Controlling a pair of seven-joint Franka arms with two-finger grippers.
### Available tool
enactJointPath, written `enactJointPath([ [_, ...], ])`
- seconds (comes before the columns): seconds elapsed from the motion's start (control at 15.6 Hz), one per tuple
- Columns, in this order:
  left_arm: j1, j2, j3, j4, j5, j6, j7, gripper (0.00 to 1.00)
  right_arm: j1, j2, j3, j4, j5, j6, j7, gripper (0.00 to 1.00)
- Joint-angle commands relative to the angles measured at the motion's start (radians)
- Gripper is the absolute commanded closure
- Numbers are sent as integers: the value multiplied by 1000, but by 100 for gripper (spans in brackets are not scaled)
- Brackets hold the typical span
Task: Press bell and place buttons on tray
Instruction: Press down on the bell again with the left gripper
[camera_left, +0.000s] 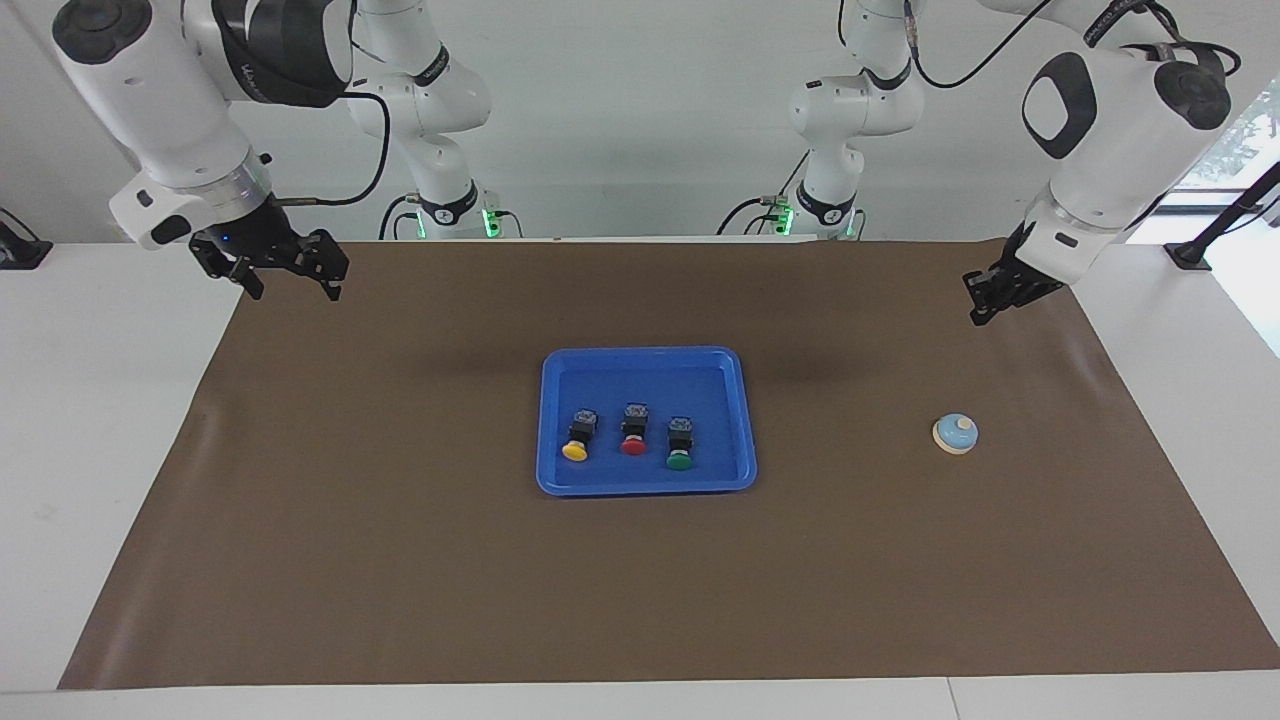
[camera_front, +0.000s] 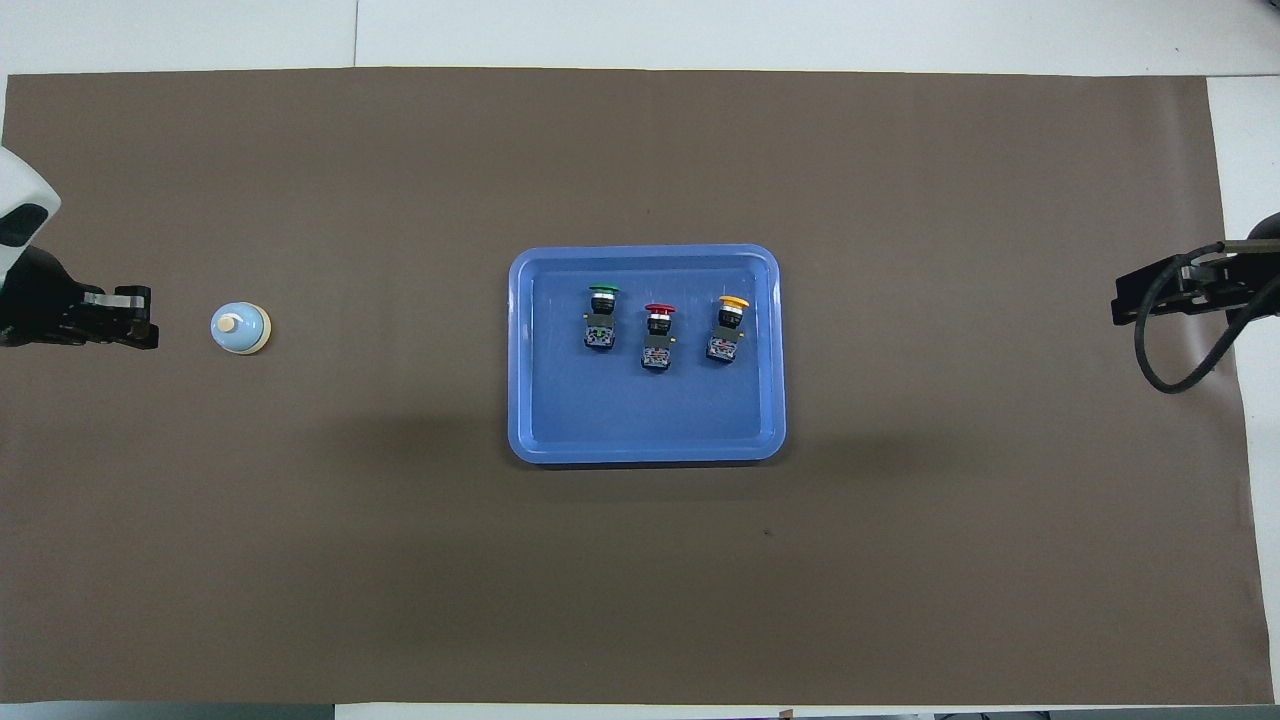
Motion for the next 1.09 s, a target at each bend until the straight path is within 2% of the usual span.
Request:
enactJointPath([
  [0.0, 28, 83, -2, -16, -6, 68, 11, 100, -14, -25, 10, -25, 12, -10, -28, 0],
  [0.32, 42, 206, -1, -16, -1, 204, 17, 100, -10, -25, 10, -22, 9, -22, -28, 0],
  [0.45, 74, 218, -1, -19, -1, 241, 54, 100, -10, -25, 10, -23, 9, -22, -28, 0],
  [1.03, 60, 312, -1, -40, 72, 347, 83, 100, -10, -25, 10, -23, 9, -22, -28, 0],
])
